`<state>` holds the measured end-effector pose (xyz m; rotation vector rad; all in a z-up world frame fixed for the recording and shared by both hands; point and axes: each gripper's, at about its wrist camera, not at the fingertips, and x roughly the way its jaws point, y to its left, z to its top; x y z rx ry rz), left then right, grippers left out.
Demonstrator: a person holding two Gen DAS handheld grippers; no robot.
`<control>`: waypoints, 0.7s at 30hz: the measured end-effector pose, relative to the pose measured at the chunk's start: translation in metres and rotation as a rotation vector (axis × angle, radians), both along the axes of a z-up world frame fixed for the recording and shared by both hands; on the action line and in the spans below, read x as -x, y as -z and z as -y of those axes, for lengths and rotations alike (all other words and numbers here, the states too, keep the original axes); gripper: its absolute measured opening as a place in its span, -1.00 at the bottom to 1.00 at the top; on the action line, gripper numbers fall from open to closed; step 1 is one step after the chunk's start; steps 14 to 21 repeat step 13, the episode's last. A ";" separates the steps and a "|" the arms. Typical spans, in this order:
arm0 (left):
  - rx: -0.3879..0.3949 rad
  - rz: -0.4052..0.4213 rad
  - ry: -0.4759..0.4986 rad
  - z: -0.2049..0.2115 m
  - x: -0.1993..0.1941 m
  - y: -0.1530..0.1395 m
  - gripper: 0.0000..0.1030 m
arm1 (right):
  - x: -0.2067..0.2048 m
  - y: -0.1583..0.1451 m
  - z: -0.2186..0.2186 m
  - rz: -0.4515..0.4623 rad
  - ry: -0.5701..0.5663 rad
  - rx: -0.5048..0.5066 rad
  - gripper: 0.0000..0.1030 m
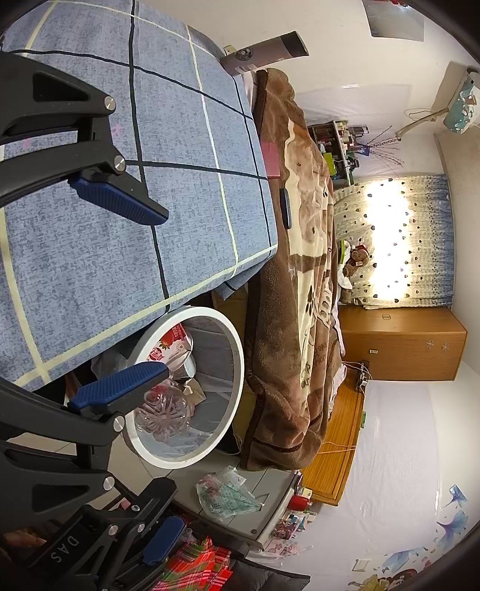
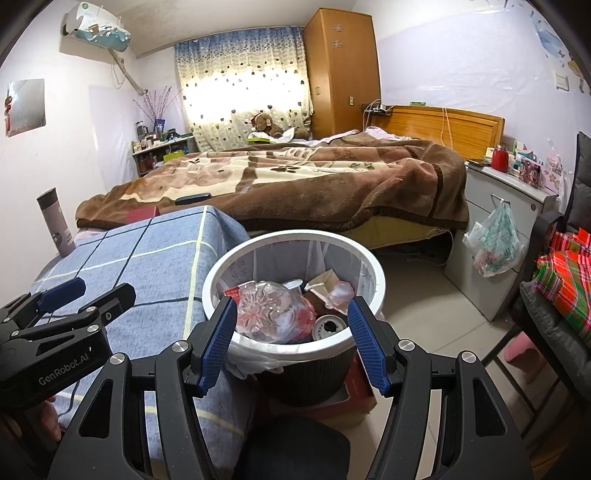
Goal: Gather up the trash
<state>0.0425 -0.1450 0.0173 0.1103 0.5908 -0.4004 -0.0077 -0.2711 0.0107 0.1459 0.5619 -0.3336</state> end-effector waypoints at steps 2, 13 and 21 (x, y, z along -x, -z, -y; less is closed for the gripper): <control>0.001 0.000 0.001 0.000 0.000 0.000 0.51 | 0.000 0.000 0.000 0.001 -0.002 -0.001 0.24; -0.002 -0.005 -0.001 -0.001 0.003 0.000 0.51 | 0.000 0.000 -0.001 -0.002 -0.006 -0.001 0.24; -0.002 -0.005 -0.001 -0.001 0.003 0.000 0.51 | 0.000 0.000 -0.001 -0.002 -0.006 -0.001 0.24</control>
